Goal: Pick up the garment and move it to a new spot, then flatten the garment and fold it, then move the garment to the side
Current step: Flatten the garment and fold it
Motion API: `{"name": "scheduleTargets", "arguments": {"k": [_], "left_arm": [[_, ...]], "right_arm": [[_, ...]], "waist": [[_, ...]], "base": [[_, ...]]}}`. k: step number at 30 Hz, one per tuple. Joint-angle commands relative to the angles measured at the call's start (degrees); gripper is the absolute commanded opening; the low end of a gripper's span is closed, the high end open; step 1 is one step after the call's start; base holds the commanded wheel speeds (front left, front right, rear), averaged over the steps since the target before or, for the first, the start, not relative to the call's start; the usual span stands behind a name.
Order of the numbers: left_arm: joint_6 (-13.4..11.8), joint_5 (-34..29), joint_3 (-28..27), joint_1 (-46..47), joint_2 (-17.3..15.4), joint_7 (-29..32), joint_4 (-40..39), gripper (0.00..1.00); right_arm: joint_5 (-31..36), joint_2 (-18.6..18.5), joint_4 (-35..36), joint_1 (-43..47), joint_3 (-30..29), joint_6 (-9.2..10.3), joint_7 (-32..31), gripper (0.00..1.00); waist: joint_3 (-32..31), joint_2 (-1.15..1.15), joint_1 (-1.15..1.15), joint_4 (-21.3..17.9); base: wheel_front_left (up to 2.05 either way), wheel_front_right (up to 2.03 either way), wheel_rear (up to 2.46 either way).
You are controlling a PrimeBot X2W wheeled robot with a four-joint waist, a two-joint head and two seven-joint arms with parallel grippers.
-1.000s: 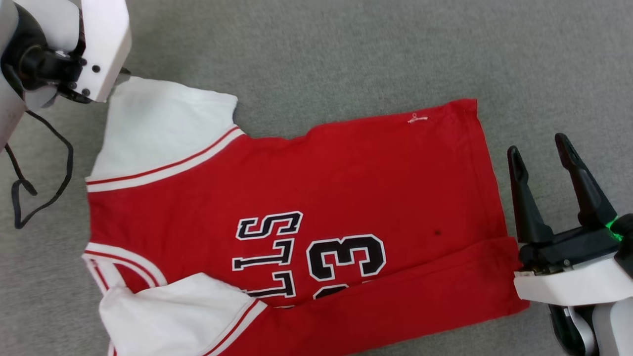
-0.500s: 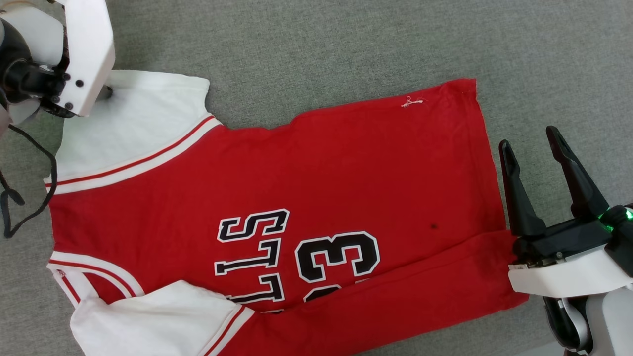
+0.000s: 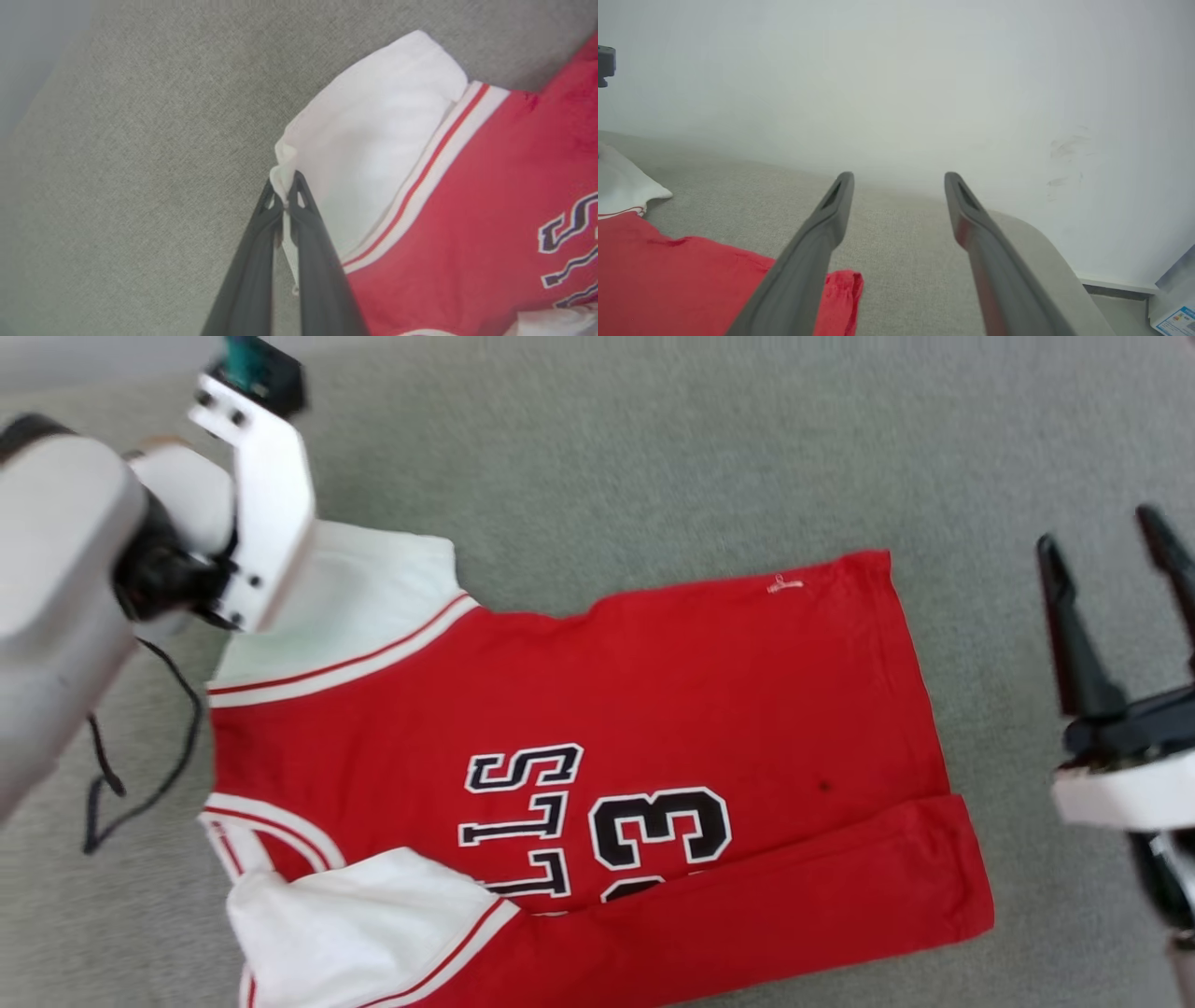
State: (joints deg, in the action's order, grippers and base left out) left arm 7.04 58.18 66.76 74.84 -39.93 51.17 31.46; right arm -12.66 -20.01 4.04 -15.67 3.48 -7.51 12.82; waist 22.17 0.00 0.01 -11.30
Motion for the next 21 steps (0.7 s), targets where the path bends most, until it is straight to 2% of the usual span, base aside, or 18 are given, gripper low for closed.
{"name": "scheduleTargets", "arguments": {"k": [1,5,13,17,21], "left_arm": [[0.11,-0.23,0.56,-1.04,0.40,-0.57,-0.42,0.00],[0.29,0.53,1.55,-2.61,0.66,-2.71,-2.91,0.00],[0.35,0.95,3.46,-3.94,1.13,-6.56,-7.06,0.00],[0.36,0.86,4.09,-2.75,1.38,-7.83,-8.28,0.00],[0.36,0.89,4.53,-1.65,1.85,-9.08,-9.04,0.00]], "right_arm": [[-0.49,-0.84,0.15,-1.06,-0.18,0.04,-0.64,1.00],[-1.78,-5.91,0.14,-3.43,2.11,0.04,-8.87,1.00],[-12.64,-18.37,-4.55,-13.31,14.33,0.04,-37.02,1.00],[-19.23,-22.89,-8.20,-19.76,22.38,0.04,-50.86,1.00],[-24.46,-24.86,-11.60,-26.24,28.14,0.04,-60.78,1.00]], "waist": [[-3.06,0.00,-0.01,2.30],[-5.08,0.00,-0.01,3.91],[-5.67,0.00,-0.01,6.30],[-4.82,0.00,-0.01,7.49],[-3.20,0.00,-0.01,8.88]], "base": [[0.00,0.00,0.00],[0.00,0.00,0.00],[0.00,0.00,0.00],[0.00,0.00,0.00],[0.00,0.00,0.00]]}}
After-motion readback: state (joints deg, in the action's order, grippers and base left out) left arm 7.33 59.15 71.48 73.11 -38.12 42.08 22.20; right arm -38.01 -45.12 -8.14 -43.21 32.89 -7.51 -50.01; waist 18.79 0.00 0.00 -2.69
